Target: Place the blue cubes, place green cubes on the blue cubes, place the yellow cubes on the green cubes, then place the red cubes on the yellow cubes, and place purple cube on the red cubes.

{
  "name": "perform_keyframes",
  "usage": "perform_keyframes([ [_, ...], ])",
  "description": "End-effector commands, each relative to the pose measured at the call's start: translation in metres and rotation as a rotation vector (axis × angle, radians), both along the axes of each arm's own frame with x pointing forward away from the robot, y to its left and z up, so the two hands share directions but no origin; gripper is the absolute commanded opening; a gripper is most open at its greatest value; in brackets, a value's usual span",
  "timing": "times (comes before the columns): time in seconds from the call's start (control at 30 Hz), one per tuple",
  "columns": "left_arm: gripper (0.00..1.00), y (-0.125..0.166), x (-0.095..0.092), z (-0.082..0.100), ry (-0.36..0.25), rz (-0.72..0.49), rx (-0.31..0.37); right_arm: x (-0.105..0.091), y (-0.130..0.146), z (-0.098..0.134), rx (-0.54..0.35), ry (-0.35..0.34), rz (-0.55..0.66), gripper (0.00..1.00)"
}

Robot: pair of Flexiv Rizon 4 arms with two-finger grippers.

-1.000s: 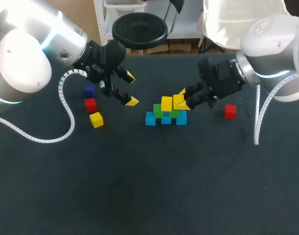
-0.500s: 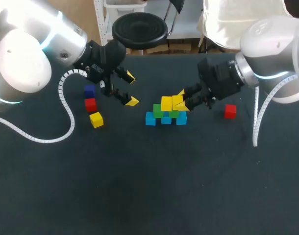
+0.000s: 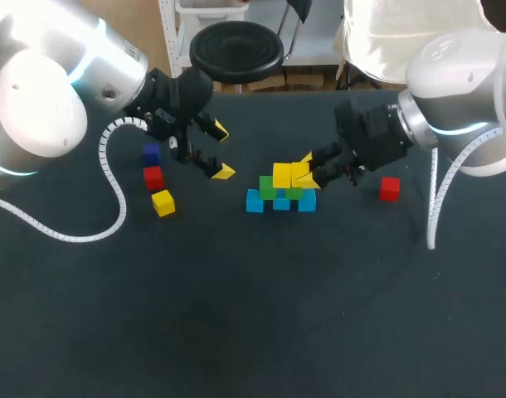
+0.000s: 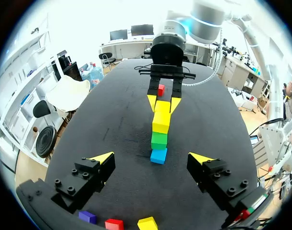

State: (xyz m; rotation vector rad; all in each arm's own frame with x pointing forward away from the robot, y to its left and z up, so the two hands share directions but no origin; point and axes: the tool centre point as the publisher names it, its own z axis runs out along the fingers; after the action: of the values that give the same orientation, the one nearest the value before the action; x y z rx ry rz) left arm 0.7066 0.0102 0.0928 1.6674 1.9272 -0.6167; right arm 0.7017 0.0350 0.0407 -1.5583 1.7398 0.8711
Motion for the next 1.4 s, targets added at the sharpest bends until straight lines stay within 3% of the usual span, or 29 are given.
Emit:
perform_keyframes([
  [0.03,1.00,0.001,-0.001,-0.001,-0.004,-0.002,-0.006,0.001,0.000,-0.002,0.004,0.003,0.002,0.00],
  [0.33,1.00,0.001,-0.001,-0.001,-0.004,-0.002,-0.006,0.003,0.000,-0.002,0.008,0.008,-0.002,0.00],
  [0.37,1.00,0.001,-0.001,-0.001,-0.004,-0.002,-0.006,0.003,0.000,-0.002,0.010,0.009,-0.003,0.09],
  [0.43,1.00,0.001,-0.001,-0.001,-0.004,-0.002,-0.006,0.003,0.001,-0.002,0.012,0.011,-0.002,0.40],
  [0.5,1.00,0.001,-0.001,-0.001,-0.004,-0.002,-0.006,0.003,0.001,-0.002,0.016,0.012,-0.002,0.49],
  [0.53,1.00,0.001,-0.001,-0.001,-0.004,-0.002,-0.006,0.002,0.001,-0.001,0.016,0.012,-0.003,0.83],
  [0.57,1.00,0.001,-0.001,-0.001,-0.004,-0.002,-0.006,0.002,0.000,-0.001,0.016,0.012,-0.003,1.00],
  [0.9,1.00,0.001,-0.001,-0.001,-0.004,-0.002,-0.006,-0.002,-0.008,0.006,0.028,-0.009,-0.026,1.00],
  [1.17,1.00,0.001,-0.001,-0.001,-0.004,-0.002,-0.006,-0.013,-0.034,0.021,0.119,-0.053,-0.018,1.00],
  [1.4,1.00,0.001,-0.001,-0.001,-0.004,-0.002,-0.006,-0.018,-0.055,0.037,0.103,-0.080,-0.030,1.00],
])
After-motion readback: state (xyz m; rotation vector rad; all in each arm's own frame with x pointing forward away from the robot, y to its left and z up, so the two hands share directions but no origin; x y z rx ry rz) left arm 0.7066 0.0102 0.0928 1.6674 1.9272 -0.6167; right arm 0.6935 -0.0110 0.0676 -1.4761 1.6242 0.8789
